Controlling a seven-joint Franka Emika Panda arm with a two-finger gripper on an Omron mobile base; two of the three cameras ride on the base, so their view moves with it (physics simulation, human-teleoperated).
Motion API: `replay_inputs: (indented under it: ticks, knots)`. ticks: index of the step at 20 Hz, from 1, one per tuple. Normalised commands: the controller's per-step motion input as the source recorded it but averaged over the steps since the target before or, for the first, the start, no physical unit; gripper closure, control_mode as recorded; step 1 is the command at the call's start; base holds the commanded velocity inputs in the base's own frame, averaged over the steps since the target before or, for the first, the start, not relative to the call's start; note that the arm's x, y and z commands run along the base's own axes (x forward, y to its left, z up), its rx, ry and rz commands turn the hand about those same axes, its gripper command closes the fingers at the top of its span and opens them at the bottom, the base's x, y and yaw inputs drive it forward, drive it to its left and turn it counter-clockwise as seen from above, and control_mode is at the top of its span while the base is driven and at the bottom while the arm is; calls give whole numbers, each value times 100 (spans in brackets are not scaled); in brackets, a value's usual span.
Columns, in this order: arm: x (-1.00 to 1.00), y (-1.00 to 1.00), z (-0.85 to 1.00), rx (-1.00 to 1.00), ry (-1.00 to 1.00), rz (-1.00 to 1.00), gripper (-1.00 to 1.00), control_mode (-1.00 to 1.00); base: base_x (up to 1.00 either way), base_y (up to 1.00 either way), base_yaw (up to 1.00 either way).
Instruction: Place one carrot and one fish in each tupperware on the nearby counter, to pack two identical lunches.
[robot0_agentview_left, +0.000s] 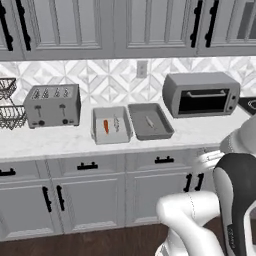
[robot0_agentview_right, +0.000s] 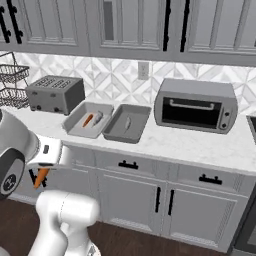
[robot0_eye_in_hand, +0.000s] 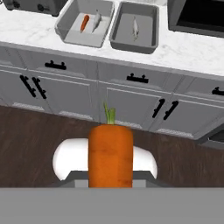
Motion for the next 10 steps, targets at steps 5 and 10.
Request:
replay_inputs:
  ticks: [5, 10]
  knots:
    - [0, 0, 0, 0, 0, 0, 100, 100, 85, 4, -11]
    - [0, 0, 0, 0, 0, 0, 100, 100, 51, 20, -16]
